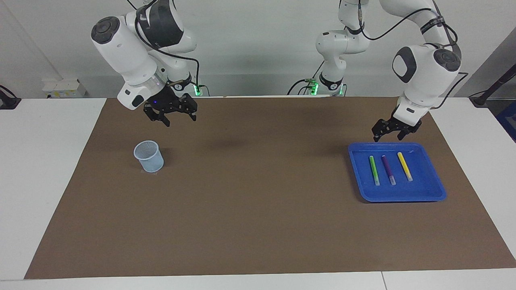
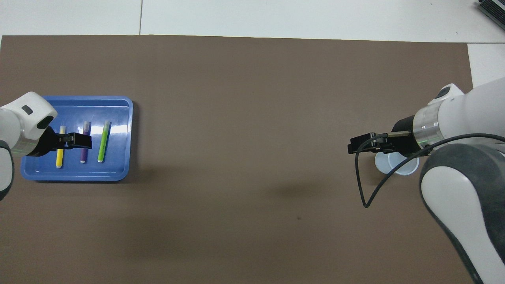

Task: Transfer and insert pens with both arms
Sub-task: 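Lower the left gripper onto the green pen while the right gripper advances, then grasp the green pen with the left gripper and lift it from the tray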

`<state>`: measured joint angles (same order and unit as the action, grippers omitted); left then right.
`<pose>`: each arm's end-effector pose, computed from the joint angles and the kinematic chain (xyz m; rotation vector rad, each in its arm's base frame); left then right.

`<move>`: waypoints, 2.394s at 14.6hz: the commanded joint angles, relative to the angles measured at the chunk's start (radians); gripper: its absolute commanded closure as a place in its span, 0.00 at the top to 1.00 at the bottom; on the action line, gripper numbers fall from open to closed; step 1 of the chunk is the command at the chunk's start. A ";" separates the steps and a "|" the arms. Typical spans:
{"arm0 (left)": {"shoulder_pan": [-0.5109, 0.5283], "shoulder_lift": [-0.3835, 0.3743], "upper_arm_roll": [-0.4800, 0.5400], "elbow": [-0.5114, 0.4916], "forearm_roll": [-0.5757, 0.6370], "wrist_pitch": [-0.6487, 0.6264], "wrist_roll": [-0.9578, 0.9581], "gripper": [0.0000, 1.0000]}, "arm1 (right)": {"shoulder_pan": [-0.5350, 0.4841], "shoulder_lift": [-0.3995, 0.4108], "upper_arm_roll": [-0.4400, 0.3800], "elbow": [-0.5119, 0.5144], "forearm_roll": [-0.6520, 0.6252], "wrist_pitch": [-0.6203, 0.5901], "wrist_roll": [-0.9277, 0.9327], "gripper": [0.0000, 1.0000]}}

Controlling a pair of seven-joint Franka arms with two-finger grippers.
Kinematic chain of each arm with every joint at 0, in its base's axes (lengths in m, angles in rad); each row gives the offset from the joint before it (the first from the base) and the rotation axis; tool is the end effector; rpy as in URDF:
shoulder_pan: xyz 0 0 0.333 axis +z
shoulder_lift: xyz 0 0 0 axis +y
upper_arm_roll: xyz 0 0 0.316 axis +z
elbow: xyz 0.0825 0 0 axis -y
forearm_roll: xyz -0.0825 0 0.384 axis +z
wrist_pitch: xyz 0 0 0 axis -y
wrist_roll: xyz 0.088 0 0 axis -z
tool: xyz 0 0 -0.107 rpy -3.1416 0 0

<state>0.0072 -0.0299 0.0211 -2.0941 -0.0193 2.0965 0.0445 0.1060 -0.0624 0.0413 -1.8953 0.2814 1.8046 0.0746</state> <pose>0.5415 0.0145 0.4380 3.1249 -0.0106 0.0514 0.5314 0.1028 0.5274 -2.8750 -0.0044 0.0836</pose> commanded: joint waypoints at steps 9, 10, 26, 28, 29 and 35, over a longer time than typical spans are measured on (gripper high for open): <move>0.016 0.194 -0.009 -0.050 0.013 0.309 0.031 1.00 | 0.049 -0.080 0.002 -0.119 0.030 0.021 0.065 1.00; 0.016 0.203 -0.009 -0.047 0.013 0.316 0.031 1.00 | 0.049 -0.080 0.002 -0.119 0.030 0.022 0.065 1.00; -0.015 0.285 -0.010 -0.047 0.013 0.424 0.015 0.82 | 0.074 -0.102 0.003 -0.159 0.116 0.042 0.221 1.00; -0.015 0.286 -0.010 -0.050 0.013 0.430 0.015 0.65 | 0.074 -0.102 0.003 -0.157 0.114 0.042 0.221 1.00; -0.016 0.286 -0.010 -0.052 0.013 0.435 0.015 0.55 | 0.075 -0.102 0.005 -0.157 0.114 0.044 0.221 1.00; -0.021 0.285 -0.009 -0.103 0.013 0.513 0.028 0.00 | 0.104 -0.100 0.005 -0.154 0.113 0.081 0.247 1.00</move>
<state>-0.0044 0.2421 0.0014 -2.1556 -0.0186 2.5498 0.0657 0.2104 -0.1346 0.0447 -2.0196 0.3731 1.8623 0.2985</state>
